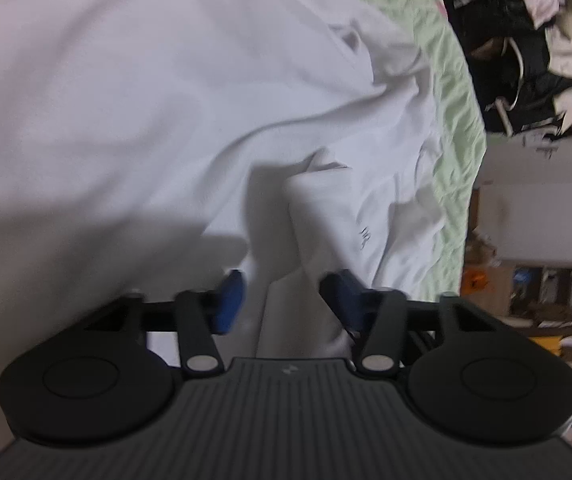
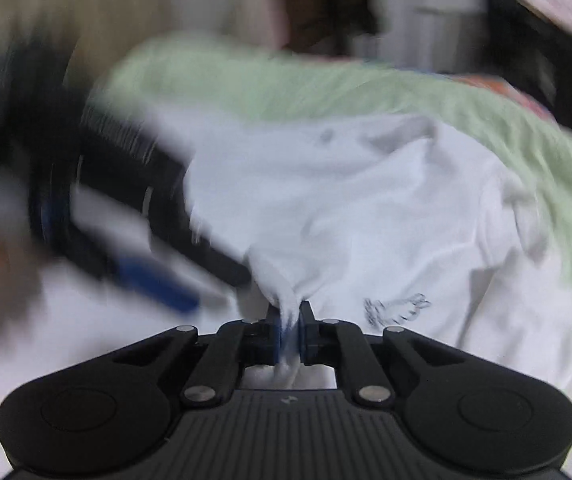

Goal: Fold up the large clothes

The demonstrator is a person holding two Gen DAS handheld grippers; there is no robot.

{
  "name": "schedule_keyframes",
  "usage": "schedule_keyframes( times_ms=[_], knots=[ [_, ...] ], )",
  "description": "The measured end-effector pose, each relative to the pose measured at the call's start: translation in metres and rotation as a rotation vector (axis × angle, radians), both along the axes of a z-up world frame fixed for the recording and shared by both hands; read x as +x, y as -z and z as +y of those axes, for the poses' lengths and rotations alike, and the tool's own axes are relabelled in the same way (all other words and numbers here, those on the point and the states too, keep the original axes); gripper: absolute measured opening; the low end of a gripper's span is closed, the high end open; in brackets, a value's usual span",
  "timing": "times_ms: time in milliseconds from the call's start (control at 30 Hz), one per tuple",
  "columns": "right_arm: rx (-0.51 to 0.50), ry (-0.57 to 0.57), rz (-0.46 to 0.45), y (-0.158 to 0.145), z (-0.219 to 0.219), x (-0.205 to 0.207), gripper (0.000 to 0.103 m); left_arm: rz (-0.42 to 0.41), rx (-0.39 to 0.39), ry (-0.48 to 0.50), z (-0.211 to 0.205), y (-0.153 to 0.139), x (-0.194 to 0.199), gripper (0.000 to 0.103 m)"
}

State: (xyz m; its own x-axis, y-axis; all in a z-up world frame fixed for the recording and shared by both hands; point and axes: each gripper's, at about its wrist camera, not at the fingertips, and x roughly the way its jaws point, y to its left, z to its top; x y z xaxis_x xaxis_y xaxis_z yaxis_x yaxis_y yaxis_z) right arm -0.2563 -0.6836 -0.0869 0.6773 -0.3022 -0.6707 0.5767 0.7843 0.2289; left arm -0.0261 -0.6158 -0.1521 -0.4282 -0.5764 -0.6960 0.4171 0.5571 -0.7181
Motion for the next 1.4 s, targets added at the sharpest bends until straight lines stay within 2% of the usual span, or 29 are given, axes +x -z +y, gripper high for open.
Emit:
schedule_keyframes(
  times_ms=[67, 133, 200, 300, 400, 467, 533, 567, 600, 633, 700, 767, 867, 967, 1033, 1067, 1100, 1167, 1233, 1333, 1400],
  knots=[
    [0.033, 0.006, -0.093, -0.008, 0.011, -0.007, 0.009, -0.009, -0.019, -0.010, 0.001, -0.005, 0.003, 0.064],
    [0.005, -0.061, -0.085, -0.010, 0.032, 0.000, 0.009, -0.060, -0.040, 0.019, 0.001, -0.011, -0.001, 0.062],
    [0.009, -0.123, -0.092, -0.009, 0.046, 0.007, 0.009, -0.107, -0.045, 0.044, 0.001, -0.015, -0.004, 0.034],
    [0.001, -0.191, -0.087, -0.008, 0.059, 0.015, 0.015, -0.130, -0.023, 0.048, 0.008, -0.013, -0.003, 0.024],
    [-0.057, -0.225, -0.060, -0.007, 0.068, 0.017, 0.016, -0.146, -0.006, 0.027, 0.017, -0.013, 0.005, 0.020],
    [-0.057, -0.252, -0.083, -0.005, 0.071, 0.013, 0.021, -0.110, 0.002, -0.013, 0.031, -0.012, 0.019, 0.020],
    [-0.073, -0.255, -0.082, -0.007, 0.076, 0.015, 0.023, -0.086, 0.002, -0.017, 0.040, -0.015, 0.026, 0.025],
    [-0.076, -0.255, -0.078, -0.007, 0.077, 0.016, 0.024, -0.082, 0.004, -0.018, 0.041, -0.016, 0.027, 0.031],
    [-0.067, -0.256, -0.076, -0.006, 0.078, 0.018, 0.024, -0.081, 0.007, -0.019, 0.043, -0.018, 0.028, 0.041],
    [-0.047, -0.257, -0.085, -0.006, 0.078, 0.021, 0.024, -0.085, 0.001, -0.018, 0.046, -0.022, 0.029, 0.047],
    [-0.003, -0.259, -0.109, -0.003, 0.077, 0.028, 0.026, -0.100, -0.020, -0.016, 0.053, -0.033, 0.030, 0.070],
    [0.010, -0.260, -0.119, 0.000, 0.081, 0.035, 0.031, -0.150, -0.052, 0.001, 0.058, -0.045, 0.027, 0.080],
    [-0.054, -0.293, -0.110, -0.005, 0.101, 0.047, 0.039, -0.205, -0.073, 0.043, 0.063, -0.059, 0.022, 0.082],
    [-0.024, -0.325, -0.147, -0.009, 0.111, 0.054, 0.047, -0.245, -0.066, 0.072, 0.065, -0.061, 0.021, 0.085],
    [-0.017, -0.336, -0.160, -0.010, 0.114, 0.055, 0.049, -0.286, -0.044, 0.085, 0.066, -0.057, 0.021, 0.078],
    [-0.015, -0.340, -0.165, -0.010, 0.115, 0.054, 0.049, -0.313, -0.040, 0.089, 0.066, -0.056, 0.021, 0.061],
    [-0.003, -0.347, -0.177, -0.011, 0.117, 0.049, 0.050, -0.348, -0.035, 0.095, 0.067, -0.056, 0.021, 0.036],
    [0.036, -0.352, -0.218, -0.014, 0.120, 0.032, 0.057, -0.414, -0.030, 0.107, 0.069, -0.055, 0.022, 0.011],
    [0.055, -0.328, -0.245, -0.019, 0.122, 0.006, 0.065, -0.474, -0.035, 0.124, 0.071, -0.055, 0.023, 0.007],
    [0.043, -0.254, -0.258, -0.032, 0.119, -0.049, 0.066, -0.498, -0.058, 0.138, 0.073, -0.056, 0.023, 0.006],
    [0.021, -0.208, -0.237, -0.034, 0.100, -0.068, 0.071, -0.508, -0.085, 0.138, 0.075, -0.058, 0.022, 0.006]
  ],
)
